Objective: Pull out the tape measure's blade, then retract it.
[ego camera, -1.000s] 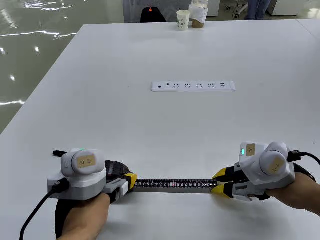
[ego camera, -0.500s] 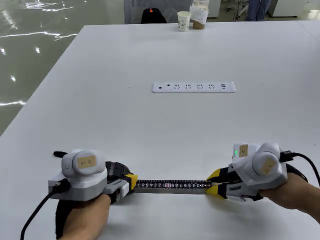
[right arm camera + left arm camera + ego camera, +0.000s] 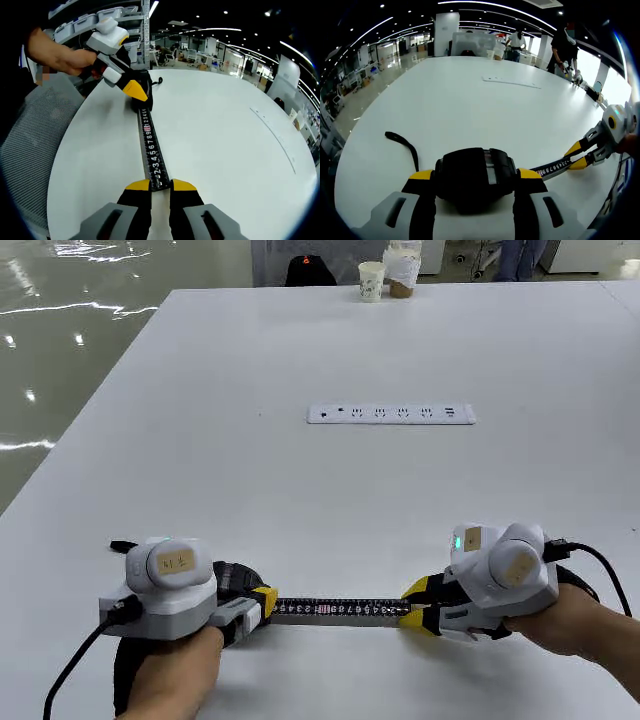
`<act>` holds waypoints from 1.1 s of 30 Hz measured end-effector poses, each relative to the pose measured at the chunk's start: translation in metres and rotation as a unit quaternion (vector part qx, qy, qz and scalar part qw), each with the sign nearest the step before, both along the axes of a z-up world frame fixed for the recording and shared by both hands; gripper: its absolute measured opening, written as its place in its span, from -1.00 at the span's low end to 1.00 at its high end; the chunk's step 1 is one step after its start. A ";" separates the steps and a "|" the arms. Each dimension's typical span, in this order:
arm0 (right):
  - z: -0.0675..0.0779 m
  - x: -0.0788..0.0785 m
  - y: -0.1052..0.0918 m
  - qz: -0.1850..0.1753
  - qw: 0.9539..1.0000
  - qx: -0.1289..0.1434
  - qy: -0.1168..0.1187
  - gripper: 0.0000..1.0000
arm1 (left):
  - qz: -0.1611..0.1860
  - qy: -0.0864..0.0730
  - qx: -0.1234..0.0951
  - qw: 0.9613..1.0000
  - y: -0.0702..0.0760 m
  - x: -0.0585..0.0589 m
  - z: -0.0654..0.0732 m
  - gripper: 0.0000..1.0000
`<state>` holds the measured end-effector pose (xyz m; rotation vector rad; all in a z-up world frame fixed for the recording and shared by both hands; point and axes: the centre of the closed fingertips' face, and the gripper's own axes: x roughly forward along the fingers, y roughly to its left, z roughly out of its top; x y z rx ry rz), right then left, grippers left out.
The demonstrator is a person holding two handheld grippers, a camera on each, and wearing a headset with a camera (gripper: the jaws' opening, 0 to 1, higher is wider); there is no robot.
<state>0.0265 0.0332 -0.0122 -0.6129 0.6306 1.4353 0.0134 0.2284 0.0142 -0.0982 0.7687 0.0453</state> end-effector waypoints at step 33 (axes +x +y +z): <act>-0.001 -0.004 0.042 0.012 1.000 0.011 -0.001 -0.81 | 0.001 0.002 -0.004 1.000 0.000 0.000 0.000 0.14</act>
